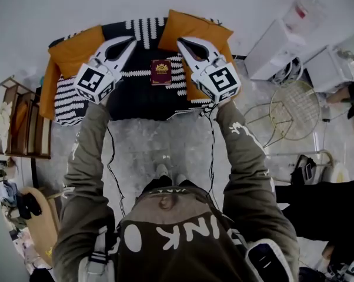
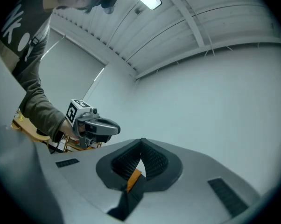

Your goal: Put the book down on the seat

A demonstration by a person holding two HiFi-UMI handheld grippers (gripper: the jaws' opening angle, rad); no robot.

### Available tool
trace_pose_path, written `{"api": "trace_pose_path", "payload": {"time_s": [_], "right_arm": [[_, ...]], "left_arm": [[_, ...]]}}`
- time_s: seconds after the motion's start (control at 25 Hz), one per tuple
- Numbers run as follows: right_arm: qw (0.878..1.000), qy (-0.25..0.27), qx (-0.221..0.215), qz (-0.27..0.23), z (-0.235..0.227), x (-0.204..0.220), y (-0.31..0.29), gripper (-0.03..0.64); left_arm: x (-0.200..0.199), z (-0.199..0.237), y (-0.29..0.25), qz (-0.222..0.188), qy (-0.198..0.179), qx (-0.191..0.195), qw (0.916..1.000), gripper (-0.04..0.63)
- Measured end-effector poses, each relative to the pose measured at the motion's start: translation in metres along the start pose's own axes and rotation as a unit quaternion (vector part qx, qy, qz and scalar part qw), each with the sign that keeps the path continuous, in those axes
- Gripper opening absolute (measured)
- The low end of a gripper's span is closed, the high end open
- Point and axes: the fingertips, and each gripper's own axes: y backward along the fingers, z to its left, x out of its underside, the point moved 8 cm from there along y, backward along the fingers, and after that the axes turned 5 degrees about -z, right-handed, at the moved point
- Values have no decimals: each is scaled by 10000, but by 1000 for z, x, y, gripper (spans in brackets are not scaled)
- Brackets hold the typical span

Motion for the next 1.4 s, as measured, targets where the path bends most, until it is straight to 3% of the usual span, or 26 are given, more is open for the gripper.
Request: {"api": "trace_pose_path", "payload": {"time_s": [0.36, 0.8, 1.4], "right_arm": [[9992, -177, -274, -212, 6, -38, 31, 11], [9991, -133, -354, -201, 24, -62, 68, 11], [9993, -39, -343, -149, 58, -79, 46, 9]], "left_arm": [[-61, -44, 9, -113, -618, -423, 9971, 5], [-87, -81, 24, -183, -513, -533, 9971, 5], [-94, -68, 61, -345, -587, -537, 9962, 5]]}}
